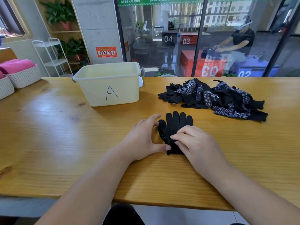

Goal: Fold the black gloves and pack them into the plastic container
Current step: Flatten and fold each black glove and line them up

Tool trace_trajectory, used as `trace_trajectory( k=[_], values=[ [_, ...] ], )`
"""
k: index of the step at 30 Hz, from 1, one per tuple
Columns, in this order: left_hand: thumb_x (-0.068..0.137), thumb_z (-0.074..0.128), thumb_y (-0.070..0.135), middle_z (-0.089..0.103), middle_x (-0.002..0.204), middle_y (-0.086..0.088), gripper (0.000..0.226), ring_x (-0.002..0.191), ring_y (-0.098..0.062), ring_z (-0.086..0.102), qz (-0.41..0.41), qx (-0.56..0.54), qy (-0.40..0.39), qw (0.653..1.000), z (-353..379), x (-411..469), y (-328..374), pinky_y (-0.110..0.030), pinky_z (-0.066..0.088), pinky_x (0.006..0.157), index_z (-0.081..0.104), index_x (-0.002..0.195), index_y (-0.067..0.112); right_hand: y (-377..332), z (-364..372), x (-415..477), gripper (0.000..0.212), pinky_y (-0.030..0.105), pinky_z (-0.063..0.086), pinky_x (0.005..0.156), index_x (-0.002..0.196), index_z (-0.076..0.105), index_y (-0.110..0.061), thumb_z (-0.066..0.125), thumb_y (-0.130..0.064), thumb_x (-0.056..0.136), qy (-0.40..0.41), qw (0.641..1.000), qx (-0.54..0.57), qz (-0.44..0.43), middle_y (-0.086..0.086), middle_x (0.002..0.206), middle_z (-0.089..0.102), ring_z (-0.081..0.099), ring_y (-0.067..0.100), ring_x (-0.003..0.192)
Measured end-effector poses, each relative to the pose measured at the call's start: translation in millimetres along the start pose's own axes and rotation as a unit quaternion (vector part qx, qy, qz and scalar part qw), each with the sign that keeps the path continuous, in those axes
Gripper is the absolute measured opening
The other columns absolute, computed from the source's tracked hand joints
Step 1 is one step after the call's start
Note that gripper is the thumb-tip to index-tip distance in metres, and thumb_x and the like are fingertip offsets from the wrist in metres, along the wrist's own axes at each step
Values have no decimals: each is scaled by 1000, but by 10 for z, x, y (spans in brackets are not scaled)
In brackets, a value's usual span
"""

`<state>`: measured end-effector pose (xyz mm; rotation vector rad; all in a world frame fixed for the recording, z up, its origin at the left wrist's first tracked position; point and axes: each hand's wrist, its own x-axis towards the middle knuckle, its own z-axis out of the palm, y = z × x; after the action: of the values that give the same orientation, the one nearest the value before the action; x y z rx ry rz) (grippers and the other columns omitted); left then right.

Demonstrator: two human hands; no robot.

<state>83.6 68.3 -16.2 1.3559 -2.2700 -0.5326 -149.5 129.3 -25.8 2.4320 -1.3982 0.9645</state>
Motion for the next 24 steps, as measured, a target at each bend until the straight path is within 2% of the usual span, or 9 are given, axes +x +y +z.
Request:
trace_trajectory(
  k=[5, 8, 11, 13, 14, 16, 18, 20, 24],
  values=[
    [75, 82, 74, 50, 152, 16, 114, 148, -5, 33, 8, 1, 1, 1000, -2, -4, -27, -41, 31, 126, 19, 164, 40, 8, -13, -67, 17, 30, 56, 71, 112, 77, -28, 69, -27, 98, -65, 998, 9, -2, -17, 105, 62, 57, 8, 97],
    [79, 80, 72, 44, 156, 15, 108, 149, -6, 30, 13, 4, -20, 1000, -25, -21, -53, -40, 31, 126, 21, 164, 40, -4, -61, -78, 28, 27, 54, 78, 117, 77, -31, 57, -44, 102, -103, 994, 19, 15, -21, 108, 59, 54, 4, 103],
    [93, 72, 56, 37, 159, 17, 78, 151, -6, 29, 27, -14, -4, 1000, -56, -28, -65, -42, 32, 126, 36, 160, 38, -22, -107, -79, 38, 27, 54, 84, 117, 78, -31, 48, -51, 105, -107, 993, 40, 31, -24, 111, 59, 54, 2, 109],
    [103, 62, 47, 39, 159, 19, 54, 151, -4, 32, 55, -27, 38, 997, -47, -27, -17, -40, 32, 126, 49, 154, 34, -27, -116, -52, 33, 22, 50, 96, 125, 76, -28, 50, -40, 108, -79, 992, 75, 62, -24, 122, 60, 54, 0, 120],
    [105, 58, 48, 40, 160, 19, 51, 151, -4, 34, 66, -15, 43, 997, -30, -30, 31, -38, 32, 126, 52, 153, 32, -19, -114, -25, 33, 20, 45, 106, 133, 72, -27, 50, -34, 109, -69, 990, 86, 88, -22, 134, 59, 50, -1, 130],
    [105, 54, 59, 38, 165, 16, 60, 153, -5, 33, 86, 48, 19, 995, 44, -39, 121, -36, 28, 128, 50, 156, 28, 11, -89, 23, 43, 22, 27, 124, 153, 54, -31, 47, -35, 111, -114, 983, 56, 130, -19, 162, 41, 30, 3, 153],
    [101, 54, 68, 36, 168, 14, 73, 155, -6, 30, 87, 106, -5, 991, 122, -43, 147, -35, 23, 130, 46, 160, 26, 56, -58, 34, 53, 29, 17, 129, 163, 35, -39, 41, -47, 111, -205, 968, 15, 147, -18, 173, 20, 10, 4, 161],
    [97, 53, 74, 38, 168, 14, 79, 155, -5, 30, 78, 120, -8, 990, 135, -32, 128, -33, 20, 131, 45, 160, 27, 83, -103, 51, 56, 35, 18, 130, 163, 33, -43, 40, -55, 108, -255, 952, 1, 169, -18, 174, 18, 9, 6, 161],
    [95, 52, 78, 37, 169, 15, 85, 155, 0, 28, 82, 125, -4, 989, 121, -13, 86, -33, 15, 133, 43, 162, 26, 102, -153, 262, 59, 36, 20, 128, 164, 34, -36, 46, -52, 108, -252, 945, 12, 208, -15, 174, 19, 11, 9, 161]
  ],
)
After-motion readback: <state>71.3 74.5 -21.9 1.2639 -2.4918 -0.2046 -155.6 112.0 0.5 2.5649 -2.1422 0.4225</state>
